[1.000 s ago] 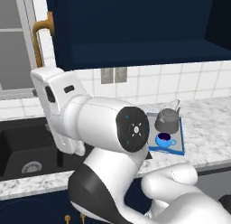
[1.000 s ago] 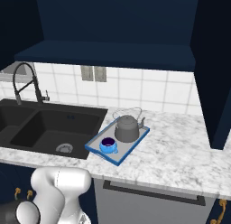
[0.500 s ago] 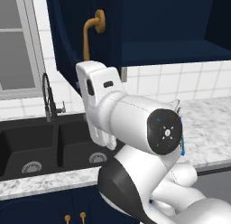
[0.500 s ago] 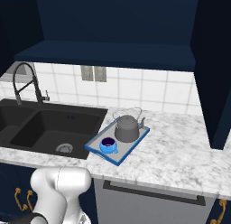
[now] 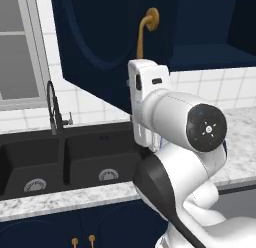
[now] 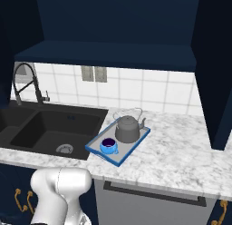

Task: Pick the kettle from the counter and place it on the tray. Then pick the mug from the cabinet and place it on the tray. Then close the cabinet doors.

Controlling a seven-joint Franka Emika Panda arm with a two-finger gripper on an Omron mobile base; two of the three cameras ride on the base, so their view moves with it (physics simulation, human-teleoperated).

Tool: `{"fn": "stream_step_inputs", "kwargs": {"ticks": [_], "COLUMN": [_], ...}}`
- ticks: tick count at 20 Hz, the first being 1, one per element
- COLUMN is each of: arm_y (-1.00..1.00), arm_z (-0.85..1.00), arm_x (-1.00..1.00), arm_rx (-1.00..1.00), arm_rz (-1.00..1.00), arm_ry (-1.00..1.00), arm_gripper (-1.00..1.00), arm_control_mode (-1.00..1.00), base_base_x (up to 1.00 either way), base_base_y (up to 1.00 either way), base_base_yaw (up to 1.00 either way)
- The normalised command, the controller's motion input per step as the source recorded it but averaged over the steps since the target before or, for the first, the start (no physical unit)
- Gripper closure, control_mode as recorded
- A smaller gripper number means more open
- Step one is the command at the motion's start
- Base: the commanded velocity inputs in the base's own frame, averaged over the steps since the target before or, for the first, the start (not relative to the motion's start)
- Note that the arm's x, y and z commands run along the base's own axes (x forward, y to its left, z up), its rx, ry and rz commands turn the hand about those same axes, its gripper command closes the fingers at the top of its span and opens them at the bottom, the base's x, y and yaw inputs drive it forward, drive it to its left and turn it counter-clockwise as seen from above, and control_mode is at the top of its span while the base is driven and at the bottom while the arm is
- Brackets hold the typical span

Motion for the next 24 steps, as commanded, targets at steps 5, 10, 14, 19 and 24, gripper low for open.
{"fn": "stream_step_inputs", "kwargs": {"ticks": [5, 10, 14, 19, 24], "arm_y": [-0.74, -0.65, -0.48, -0.29, -0.09], "arm_z": [-0.04, -0.09, -0.17, -0.25, -0.37], "arm_x": [0.51, 0.66, 0.90, 1.00, 1.00], "arm_rx": [0.00, 0.00, 0.00, 0.00, 0.00], "arm_rz": [-0.20, -0.17, -0.08, 0.00, 0.00], "arm_ry": [0.05, 0.07, 0.08, 0.08, 0.11], "arm_gripper": [-1.00, -1.00, -1.00, -1.00, -1.00], "arm_control_mode": [-1.00, -1.00, -1.00, -1.00, -1.00], "base_base_x": [0.00, 0.00, 0.00, 0.00, 0.00], "base_base_y": [0.00, 0.00, 0.00, 0.00, 0.00], "base_base_yaw": [0.00, 0.00, 0.00, 0.00, 0.00]}}
